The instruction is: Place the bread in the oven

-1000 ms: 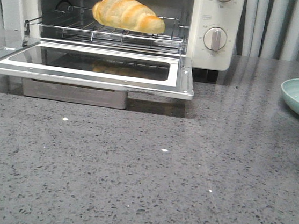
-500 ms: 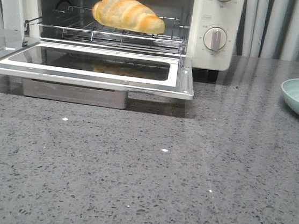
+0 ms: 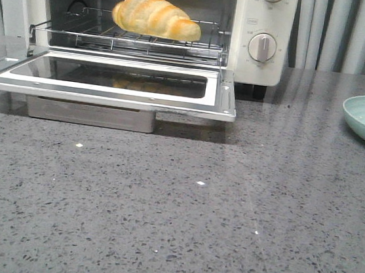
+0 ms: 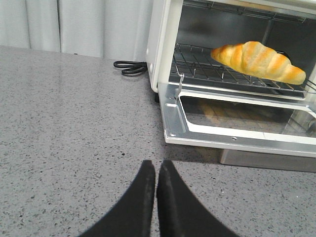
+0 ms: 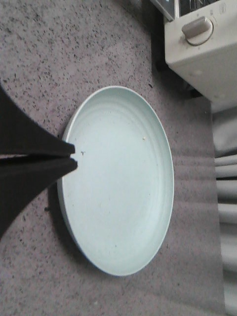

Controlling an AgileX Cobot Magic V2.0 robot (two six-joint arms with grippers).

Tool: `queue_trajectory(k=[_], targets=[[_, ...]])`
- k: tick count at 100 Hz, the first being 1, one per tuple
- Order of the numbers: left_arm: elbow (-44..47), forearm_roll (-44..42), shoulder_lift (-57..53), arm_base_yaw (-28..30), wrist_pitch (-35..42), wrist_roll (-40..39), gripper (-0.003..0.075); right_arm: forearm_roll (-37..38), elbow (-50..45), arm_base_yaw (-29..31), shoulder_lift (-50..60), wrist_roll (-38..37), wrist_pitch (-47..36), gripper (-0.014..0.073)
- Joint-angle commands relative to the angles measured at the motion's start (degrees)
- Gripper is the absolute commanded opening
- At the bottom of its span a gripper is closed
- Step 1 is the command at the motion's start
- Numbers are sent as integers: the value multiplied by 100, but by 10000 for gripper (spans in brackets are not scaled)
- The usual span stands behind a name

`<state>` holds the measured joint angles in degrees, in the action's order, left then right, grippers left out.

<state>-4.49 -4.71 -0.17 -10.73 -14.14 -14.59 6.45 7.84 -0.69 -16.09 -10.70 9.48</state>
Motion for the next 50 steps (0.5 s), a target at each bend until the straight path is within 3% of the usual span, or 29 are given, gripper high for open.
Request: queue_trajectory(k=[1,50], targets=[[-156,38,-141,6,476,-35,-22,-54,20,230,192,99,-539,-74],[-156,38,-141,6,476,-35,-21,-158,-720,1038,1230,260,-948,-74]])
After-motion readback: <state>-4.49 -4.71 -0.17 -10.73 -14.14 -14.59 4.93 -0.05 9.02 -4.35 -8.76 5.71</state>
